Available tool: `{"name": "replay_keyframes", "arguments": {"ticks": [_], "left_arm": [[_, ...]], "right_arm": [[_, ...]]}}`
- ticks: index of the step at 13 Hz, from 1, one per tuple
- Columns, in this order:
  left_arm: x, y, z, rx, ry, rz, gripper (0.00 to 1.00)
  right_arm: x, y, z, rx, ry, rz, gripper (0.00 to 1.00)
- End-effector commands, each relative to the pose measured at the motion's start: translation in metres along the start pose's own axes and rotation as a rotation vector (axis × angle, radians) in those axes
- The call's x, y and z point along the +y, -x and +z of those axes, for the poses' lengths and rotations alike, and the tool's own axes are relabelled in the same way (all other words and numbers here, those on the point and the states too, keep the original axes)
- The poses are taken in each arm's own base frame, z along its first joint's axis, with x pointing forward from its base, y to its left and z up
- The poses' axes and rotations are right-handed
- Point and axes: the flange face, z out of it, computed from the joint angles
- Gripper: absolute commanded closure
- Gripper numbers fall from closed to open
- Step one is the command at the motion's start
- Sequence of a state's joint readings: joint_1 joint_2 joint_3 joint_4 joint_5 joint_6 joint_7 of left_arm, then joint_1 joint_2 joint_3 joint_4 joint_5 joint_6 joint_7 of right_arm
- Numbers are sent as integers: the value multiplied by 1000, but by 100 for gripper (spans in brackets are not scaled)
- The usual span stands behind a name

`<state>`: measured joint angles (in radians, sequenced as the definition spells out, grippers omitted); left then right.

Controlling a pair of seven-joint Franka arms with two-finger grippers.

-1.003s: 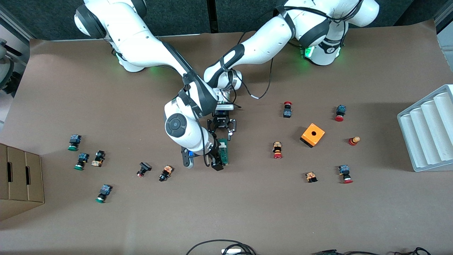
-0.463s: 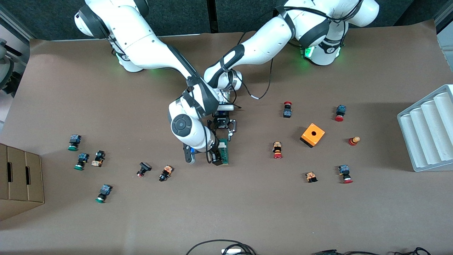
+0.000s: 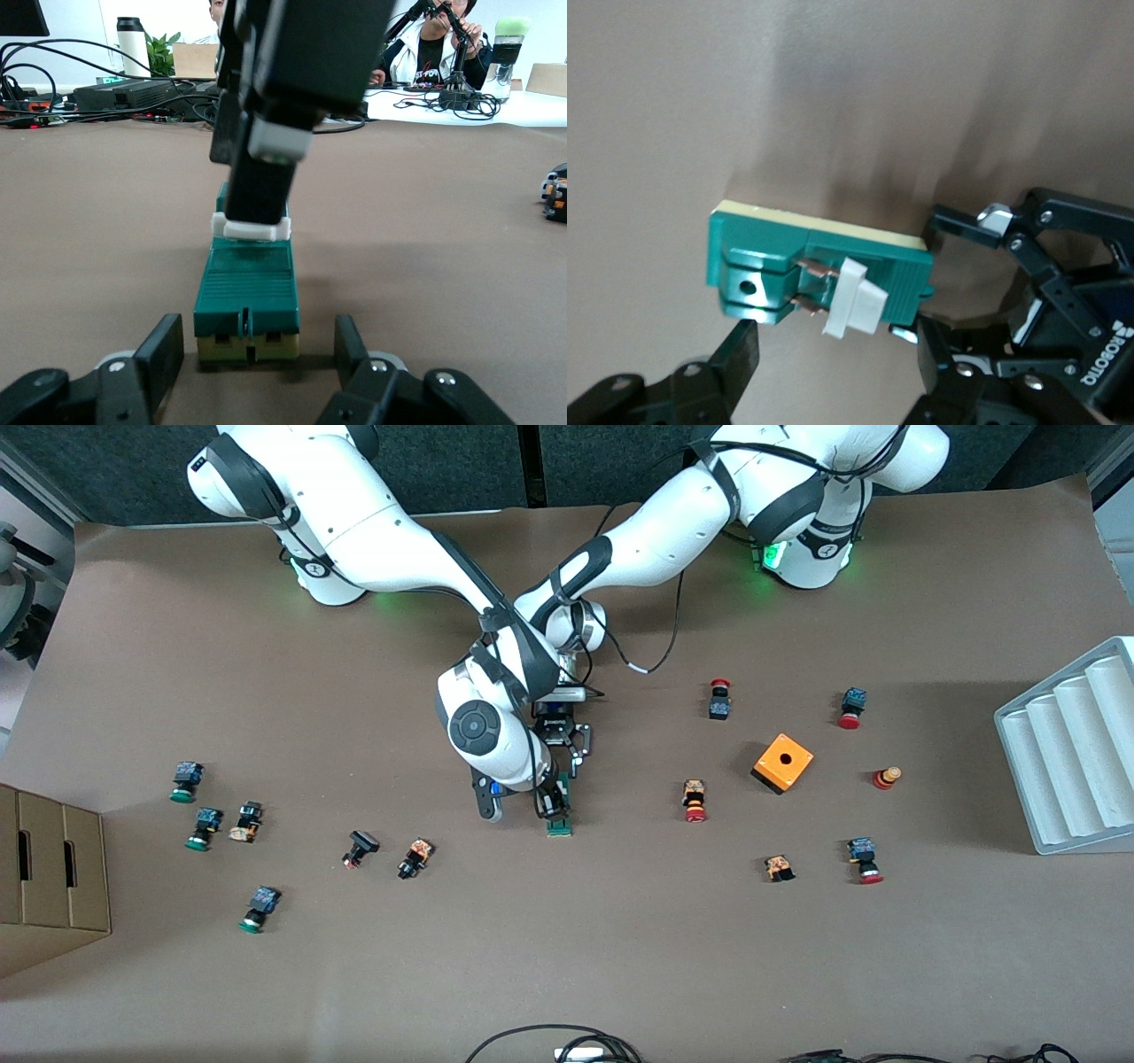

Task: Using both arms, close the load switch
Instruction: 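Push the white toggle along the switch with the right gripper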

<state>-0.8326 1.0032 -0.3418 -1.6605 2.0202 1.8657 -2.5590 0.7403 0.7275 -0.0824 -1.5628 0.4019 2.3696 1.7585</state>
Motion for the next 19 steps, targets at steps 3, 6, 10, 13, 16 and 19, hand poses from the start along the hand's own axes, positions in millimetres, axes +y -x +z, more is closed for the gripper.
{"name": "replay_keyframes", "arguments": {"ticks": [3,6,10,13,16,19], "left_arm": [[-2,14,9,1,-2,-5,25],[-2,14,9,1,-2,-5,25],[-2,14,9,2,-3,-5,25],[-2,14,9,1,-2,-5,25],[-2,14,9,1,-2,-5,25],[-2,14,9,1,-2,-5,25]], "right_arm": [[11,3,4,-7,2,8,24],[10,2,8,-6,-14,6,25],[12,6,9,-5,-13,-4,29],[11,4,14,-1,-27,-10,36],[11,4,15,6,-30,-18,39],[12,7,19,22,-41,-38,48]]}}
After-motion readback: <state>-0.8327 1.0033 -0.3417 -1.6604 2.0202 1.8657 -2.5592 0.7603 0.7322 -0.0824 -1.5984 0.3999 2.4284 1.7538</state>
